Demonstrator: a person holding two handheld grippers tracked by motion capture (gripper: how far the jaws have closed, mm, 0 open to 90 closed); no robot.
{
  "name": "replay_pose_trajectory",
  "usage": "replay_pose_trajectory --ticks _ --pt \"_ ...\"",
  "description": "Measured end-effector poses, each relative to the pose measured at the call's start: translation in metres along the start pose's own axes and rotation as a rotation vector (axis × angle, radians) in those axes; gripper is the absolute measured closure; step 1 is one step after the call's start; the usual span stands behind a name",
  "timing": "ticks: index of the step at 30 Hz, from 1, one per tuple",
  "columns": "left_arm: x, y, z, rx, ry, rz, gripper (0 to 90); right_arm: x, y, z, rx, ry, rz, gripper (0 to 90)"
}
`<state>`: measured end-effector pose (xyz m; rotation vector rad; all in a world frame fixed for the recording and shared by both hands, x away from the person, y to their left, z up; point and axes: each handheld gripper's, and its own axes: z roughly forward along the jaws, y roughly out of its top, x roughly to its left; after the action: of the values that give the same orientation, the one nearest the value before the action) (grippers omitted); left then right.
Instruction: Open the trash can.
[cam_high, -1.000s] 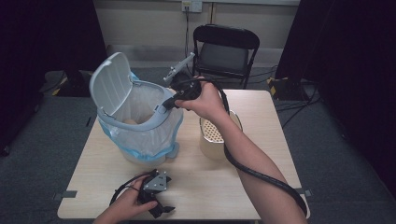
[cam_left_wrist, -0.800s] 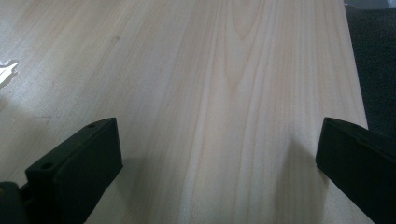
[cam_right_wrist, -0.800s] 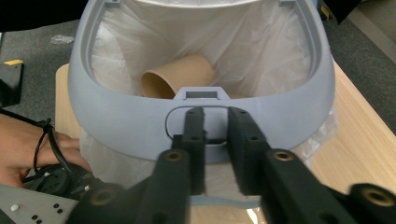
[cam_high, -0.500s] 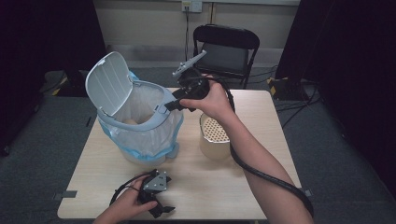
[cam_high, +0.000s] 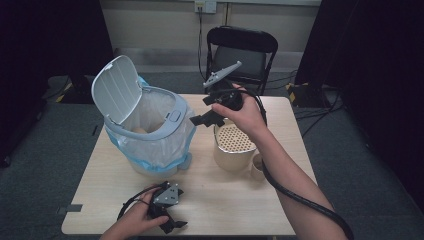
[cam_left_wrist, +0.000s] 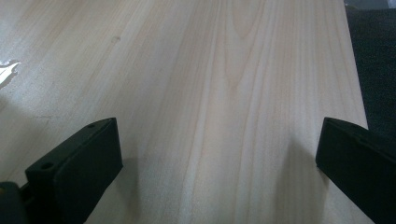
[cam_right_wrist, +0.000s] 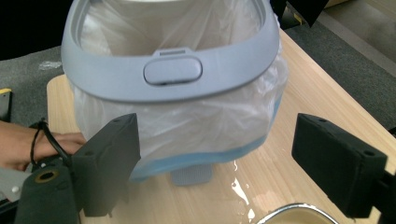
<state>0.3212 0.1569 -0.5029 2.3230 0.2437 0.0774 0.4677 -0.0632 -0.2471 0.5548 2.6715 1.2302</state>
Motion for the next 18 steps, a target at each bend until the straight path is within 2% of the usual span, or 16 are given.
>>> replay_pose_trajectory --ticks 6,8,10,12,15,18 --pt "0.0 0.0 0.0 0.001 0.005 0.006 0.0 -0.001 -0.015 0.001 0.007 0.01 0.009 14.7" --pt "0.0 0.0 0.0 0.0 0.005 0.007 0.0 -0.001 -0.02 0.002 0.014 -0.006 -0.018 14.7" --pt "0.0 0.0 0.0 0.0 0.005 0.008 0.0 -0.001 -0.026 0.001 0.013 -0.002 -0.02 14.9" --pt "0.0 0.0 0.0 -0.001 0.005 0.007 0.0 -0.003 -0.033 0.0 0.002 -0.005 -0.034 15.1" --pt "0.0 0.0 0.0 -0.001 0.005 0.007 0.0 -0.005 -0.038 -0.002 -0.016 -0.002 -0.029 15.1" --pt "0.0 0.0 0.0 -0.001 0.005 0.007 0.0 -0.008 -0.047 -0.005 -0.036 -0.02 -0.045 15.1"
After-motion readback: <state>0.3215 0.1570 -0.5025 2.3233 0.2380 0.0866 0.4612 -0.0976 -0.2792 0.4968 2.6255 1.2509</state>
